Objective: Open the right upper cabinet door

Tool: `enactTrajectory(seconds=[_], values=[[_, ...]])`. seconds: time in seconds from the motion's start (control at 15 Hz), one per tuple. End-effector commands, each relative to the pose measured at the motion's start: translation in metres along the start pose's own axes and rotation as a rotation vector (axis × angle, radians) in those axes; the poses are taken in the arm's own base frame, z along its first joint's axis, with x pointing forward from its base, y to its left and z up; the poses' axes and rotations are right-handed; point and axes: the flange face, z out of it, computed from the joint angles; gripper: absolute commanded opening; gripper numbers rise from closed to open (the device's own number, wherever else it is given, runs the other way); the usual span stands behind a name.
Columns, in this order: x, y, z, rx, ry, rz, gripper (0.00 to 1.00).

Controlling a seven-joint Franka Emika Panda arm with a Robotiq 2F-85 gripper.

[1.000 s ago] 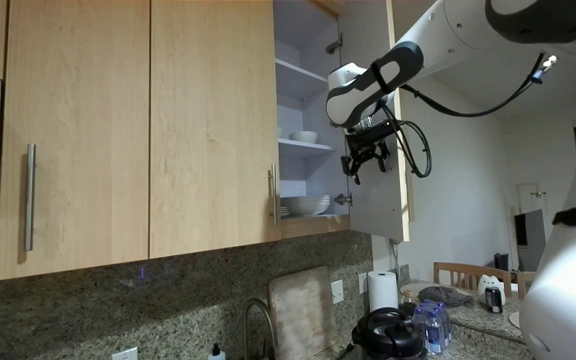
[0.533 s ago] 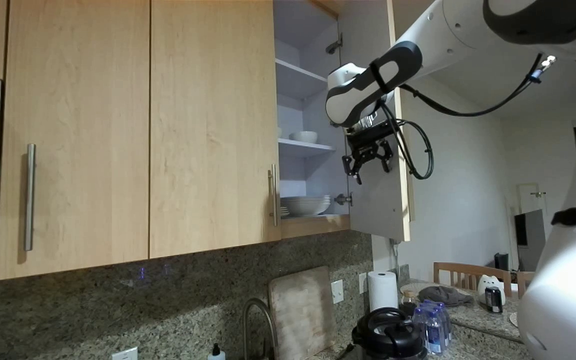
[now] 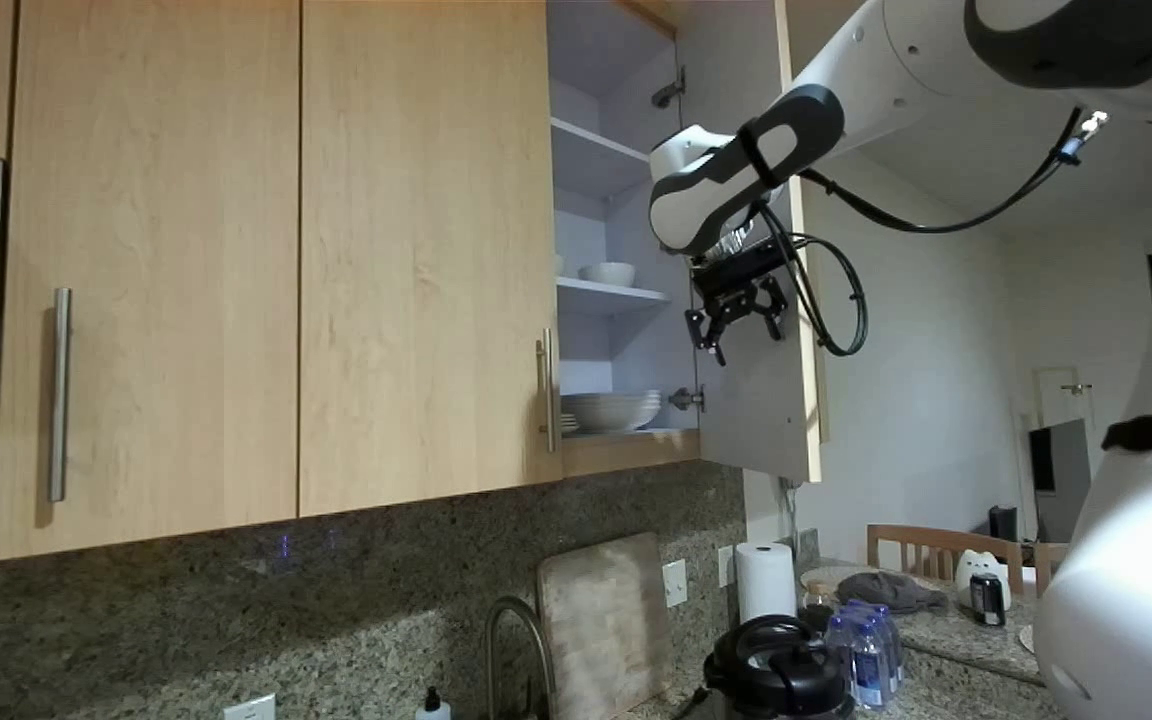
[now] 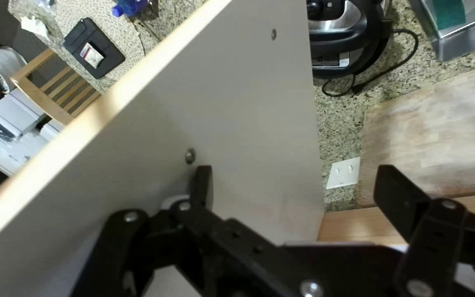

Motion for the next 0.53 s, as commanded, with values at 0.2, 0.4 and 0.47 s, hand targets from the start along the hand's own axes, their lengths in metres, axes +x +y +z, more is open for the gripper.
enactTrajectory(seconds=[0.2, 0.4, 0.47], values=[[0.0059, 0.0030, 0.0002, -0.056, 0.016, 0.024, 1.00], [0.0048, 0.0047, 0.0016, -0.082, -0.005, 0.082, 1.00], [0.0040, 0.0054, 0.0021, -0.097, -0.016, 0.104, 1.00]])
